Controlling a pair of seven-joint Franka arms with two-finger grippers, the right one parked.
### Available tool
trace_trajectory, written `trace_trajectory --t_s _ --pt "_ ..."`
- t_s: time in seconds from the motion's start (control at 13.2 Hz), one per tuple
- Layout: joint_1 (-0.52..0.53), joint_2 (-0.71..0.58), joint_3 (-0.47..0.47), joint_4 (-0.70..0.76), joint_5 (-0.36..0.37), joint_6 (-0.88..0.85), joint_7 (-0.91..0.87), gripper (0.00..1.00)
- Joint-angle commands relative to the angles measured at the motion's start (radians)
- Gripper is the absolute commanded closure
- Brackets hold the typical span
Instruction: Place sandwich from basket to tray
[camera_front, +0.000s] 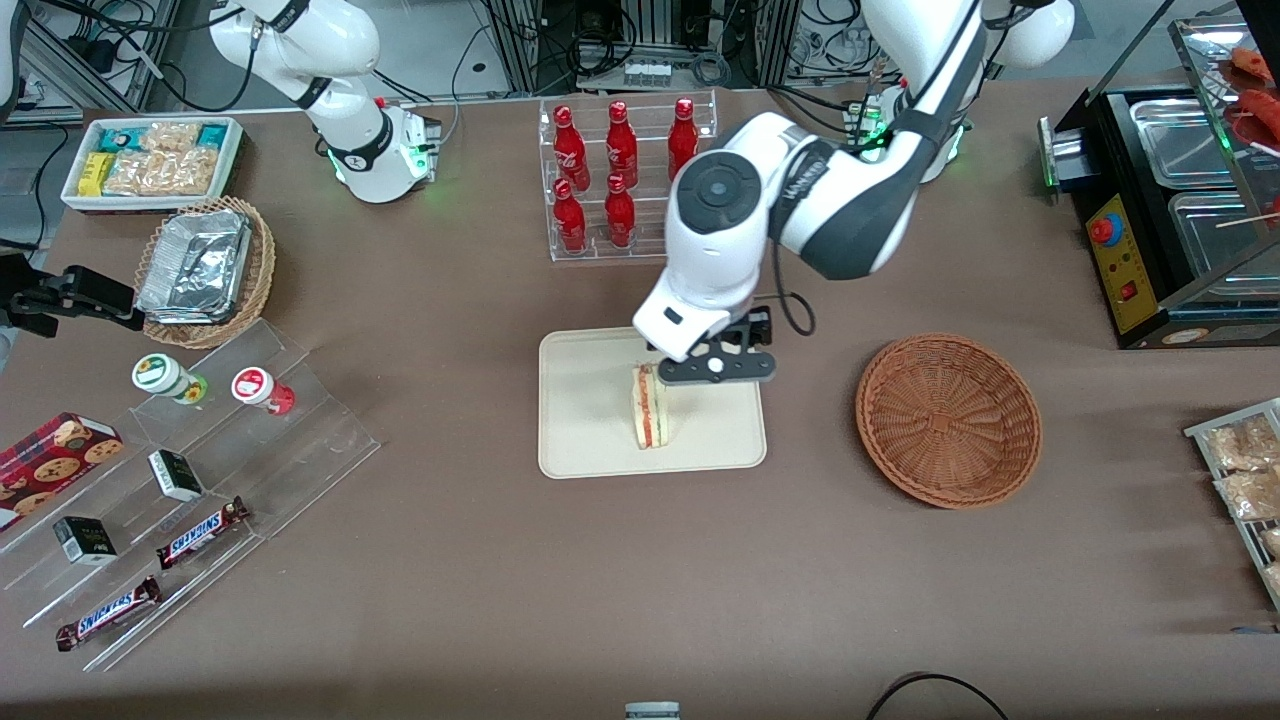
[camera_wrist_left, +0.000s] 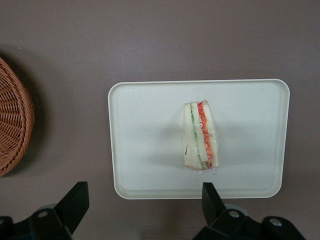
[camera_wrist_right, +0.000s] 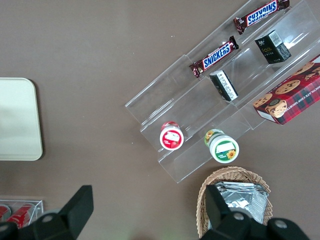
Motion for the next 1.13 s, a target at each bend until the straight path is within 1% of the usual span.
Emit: trace_trajectory --t_s 0.0,0.15,0.3,0.53,0.6,0.68,0.83,0.98,1.06 --pt "-0.006 -0.043 0.015 -0.034 -0.018 -0.003 0.023 0.0" --pt "-0.005 -0.061 0.018 -0.04 -0.015 -0.005 0.023 0.0" --pt "-0.003 -0.109 0.037 -0.079 -0.02 -0.009 0.054 0.0" --pt "0.0 -0.153 0.04 -0.118 -0.022 -0.008 0.062 0.0" --pt "0.067 -0.167 0.031 -0.133 -0.02 -0.008 0.062 0.0" --pt "0.113 -0.178 -0.012 -0.136 -0.02 -0.009 0.08 0.0" --pt "0.184 -0.204 -0.041 -0.136 -0.025 -0.044 0.164 0.0" --pt "0.276 -0.24 -0.072 -0.136 -0.064 -0.1 0.225 0.0" --pt "0.311 -0.259 -0.075 -0.136 -0.072 -0.133 0.28 0.0"
